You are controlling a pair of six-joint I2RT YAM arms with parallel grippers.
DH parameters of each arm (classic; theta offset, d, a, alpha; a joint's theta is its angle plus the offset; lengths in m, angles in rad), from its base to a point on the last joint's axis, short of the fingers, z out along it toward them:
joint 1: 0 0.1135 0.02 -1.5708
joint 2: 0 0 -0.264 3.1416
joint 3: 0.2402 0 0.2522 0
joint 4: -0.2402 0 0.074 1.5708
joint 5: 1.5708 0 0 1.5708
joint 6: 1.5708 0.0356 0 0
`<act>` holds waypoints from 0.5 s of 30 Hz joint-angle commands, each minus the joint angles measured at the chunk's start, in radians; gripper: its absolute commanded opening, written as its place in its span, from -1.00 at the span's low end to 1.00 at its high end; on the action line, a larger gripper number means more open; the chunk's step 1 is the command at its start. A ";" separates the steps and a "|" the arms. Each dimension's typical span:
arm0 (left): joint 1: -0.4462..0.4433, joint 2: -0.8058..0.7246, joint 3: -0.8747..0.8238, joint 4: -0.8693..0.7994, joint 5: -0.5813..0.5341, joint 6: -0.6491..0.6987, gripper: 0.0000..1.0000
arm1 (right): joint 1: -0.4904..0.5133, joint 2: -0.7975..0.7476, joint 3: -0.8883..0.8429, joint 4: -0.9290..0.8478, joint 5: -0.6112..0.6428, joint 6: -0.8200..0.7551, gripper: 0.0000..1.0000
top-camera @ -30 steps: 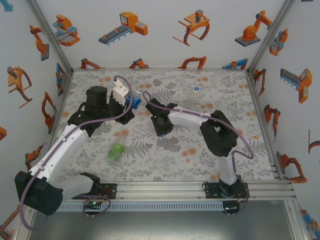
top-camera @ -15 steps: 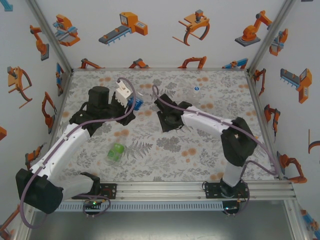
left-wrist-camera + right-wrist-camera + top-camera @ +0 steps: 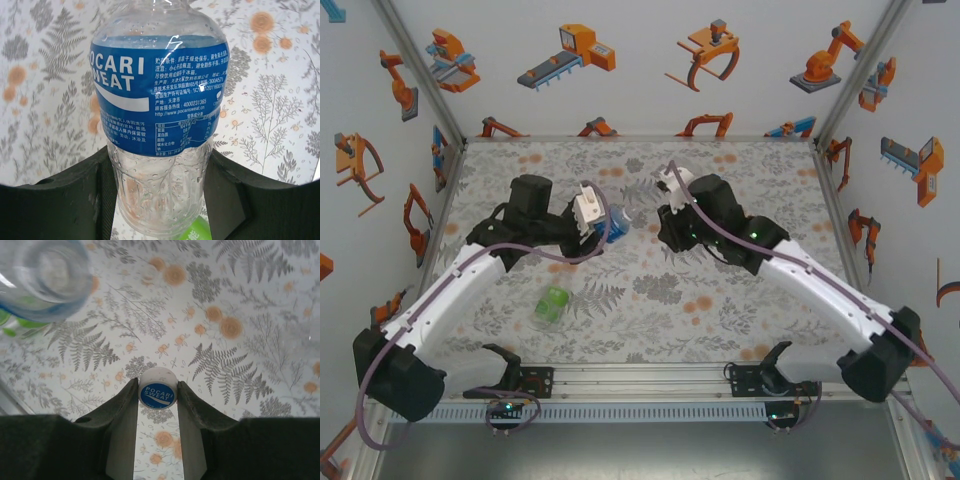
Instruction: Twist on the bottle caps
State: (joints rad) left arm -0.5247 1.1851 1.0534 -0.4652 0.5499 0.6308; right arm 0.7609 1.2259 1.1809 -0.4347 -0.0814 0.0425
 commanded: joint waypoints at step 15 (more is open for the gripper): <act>-0.044 -0.006 0.014 -0.074 0.211 0.304 -1.00 | 0.012 -0.208 -0.067 0.114 -0.564 -0.593 -0.66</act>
State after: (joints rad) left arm -0.5617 1.1847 1.0878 -0.5220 0.6830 0.8803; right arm 0.7643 1.0077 1.1183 -0.3256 -0.5308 -0.4301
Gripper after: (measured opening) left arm 0.555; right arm 0.342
